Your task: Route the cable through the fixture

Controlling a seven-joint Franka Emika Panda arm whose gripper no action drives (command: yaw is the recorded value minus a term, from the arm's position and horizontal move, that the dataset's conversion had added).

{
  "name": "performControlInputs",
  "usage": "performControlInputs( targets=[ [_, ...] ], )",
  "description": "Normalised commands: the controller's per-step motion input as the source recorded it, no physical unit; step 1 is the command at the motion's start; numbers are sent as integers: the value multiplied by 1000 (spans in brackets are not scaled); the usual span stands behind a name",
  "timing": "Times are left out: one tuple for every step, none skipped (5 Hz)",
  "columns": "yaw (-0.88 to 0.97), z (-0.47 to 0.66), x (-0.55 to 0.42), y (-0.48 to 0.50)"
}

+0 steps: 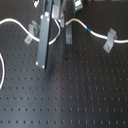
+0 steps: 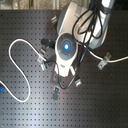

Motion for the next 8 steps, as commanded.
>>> performControlInputs(
  targets=[
    [591, 150, 33, -72],
    [723, 66, -264, 127],
    [760, 53, -253, 160],
    [457, 25, -144, -55],
    [149, 46, -116, -128],
    [31, 84, -111, -302],
    [9, 66, -141, -268],
    [0, 18, -23, -22]
  ],
)
